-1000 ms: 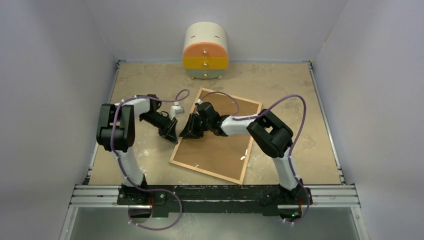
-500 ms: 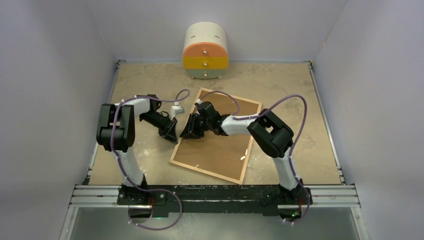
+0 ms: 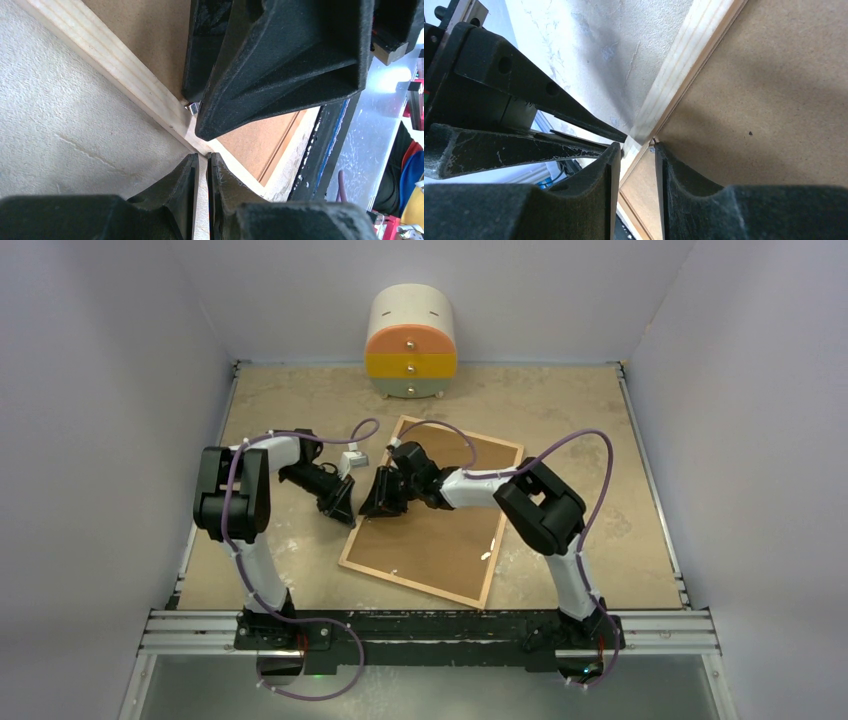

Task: Put the photo into the frame
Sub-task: Install the photo frame at the center of the board.

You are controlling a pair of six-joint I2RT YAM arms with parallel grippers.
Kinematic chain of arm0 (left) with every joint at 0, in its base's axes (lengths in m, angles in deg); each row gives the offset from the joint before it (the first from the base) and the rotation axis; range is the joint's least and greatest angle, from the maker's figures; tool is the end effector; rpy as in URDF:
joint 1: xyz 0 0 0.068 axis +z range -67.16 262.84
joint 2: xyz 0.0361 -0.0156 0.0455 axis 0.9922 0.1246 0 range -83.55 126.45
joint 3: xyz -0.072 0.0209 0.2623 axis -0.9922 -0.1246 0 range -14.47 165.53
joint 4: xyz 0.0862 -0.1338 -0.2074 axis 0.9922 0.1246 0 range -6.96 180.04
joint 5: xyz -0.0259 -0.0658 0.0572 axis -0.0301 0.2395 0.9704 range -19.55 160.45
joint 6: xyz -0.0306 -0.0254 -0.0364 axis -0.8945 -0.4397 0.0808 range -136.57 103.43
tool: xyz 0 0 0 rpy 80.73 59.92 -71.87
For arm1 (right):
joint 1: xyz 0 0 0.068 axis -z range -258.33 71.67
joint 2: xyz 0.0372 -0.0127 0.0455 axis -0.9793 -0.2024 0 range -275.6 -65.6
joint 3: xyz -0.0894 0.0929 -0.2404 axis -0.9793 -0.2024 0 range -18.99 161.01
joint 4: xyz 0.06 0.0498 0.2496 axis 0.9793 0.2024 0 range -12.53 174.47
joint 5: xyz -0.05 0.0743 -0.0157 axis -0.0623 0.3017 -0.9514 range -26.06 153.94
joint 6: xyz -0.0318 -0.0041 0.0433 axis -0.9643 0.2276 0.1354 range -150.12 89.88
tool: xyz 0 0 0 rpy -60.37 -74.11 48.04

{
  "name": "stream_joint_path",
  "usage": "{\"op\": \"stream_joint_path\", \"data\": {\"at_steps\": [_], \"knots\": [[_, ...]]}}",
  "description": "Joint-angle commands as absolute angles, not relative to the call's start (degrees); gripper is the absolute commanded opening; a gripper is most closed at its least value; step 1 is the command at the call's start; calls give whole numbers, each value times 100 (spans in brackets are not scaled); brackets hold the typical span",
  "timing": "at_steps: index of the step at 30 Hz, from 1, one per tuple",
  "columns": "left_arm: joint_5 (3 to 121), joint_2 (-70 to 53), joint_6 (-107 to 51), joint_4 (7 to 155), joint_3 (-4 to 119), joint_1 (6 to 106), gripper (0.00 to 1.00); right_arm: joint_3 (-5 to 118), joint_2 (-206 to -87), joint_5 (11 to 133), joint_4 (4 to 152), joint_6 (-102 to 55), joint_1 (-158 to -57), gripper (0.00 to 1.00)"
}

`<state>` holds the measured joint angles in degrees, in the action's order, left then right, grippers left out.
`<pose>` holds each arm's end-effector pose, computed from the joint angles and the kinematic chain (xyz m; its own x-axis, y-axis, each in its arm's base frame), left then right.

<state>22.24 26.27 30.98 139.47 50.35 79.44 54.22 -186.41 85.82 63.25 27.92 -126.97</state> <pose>0.3036 -0.0446 0.1352 -0.7401 0.5366 -0.4055 0.6491 0.4120 -0.6395 0.2901 0.3497 0.1408 -0.9579 0.1032 -0.2680 -0.1692 0.5513 0.8170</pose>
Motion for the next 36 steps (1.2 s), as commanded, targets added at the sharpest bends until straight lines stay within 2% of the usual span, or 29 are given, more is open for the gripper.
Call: {"op": "stream_joint_path", "data": {"at_steps": [1,9,16,19,24,28,36], "knots": [[2535,2814,3362,13745,5065,7915,15,5666,-18979,9033,6906,2517,-12917,35],[2519,2826,3337,13745,5083,7897,14,5794,-19029,9328,7286,2344,-12902,35],[2441,2749,3285,13866,5259,7948,15,5876,-18562,9203,7357,2124,-12292,39],[2203,2690,3169,13970,5562,8095,21,5959,-18361,9185,7451,2007,-11933,43],[1922,2731,2734,13830,6109,8170,38,5941,-18164,9017,7461,1959,-11507,53],[1800,3076,2198,13411,6484,8132,48,6154,-18396,8900,7568,1964,-11402,54],[1664,3703,1705,13031,6909,7911,49,6683,-18912,8404,7542,2062,-11330,50]]}}
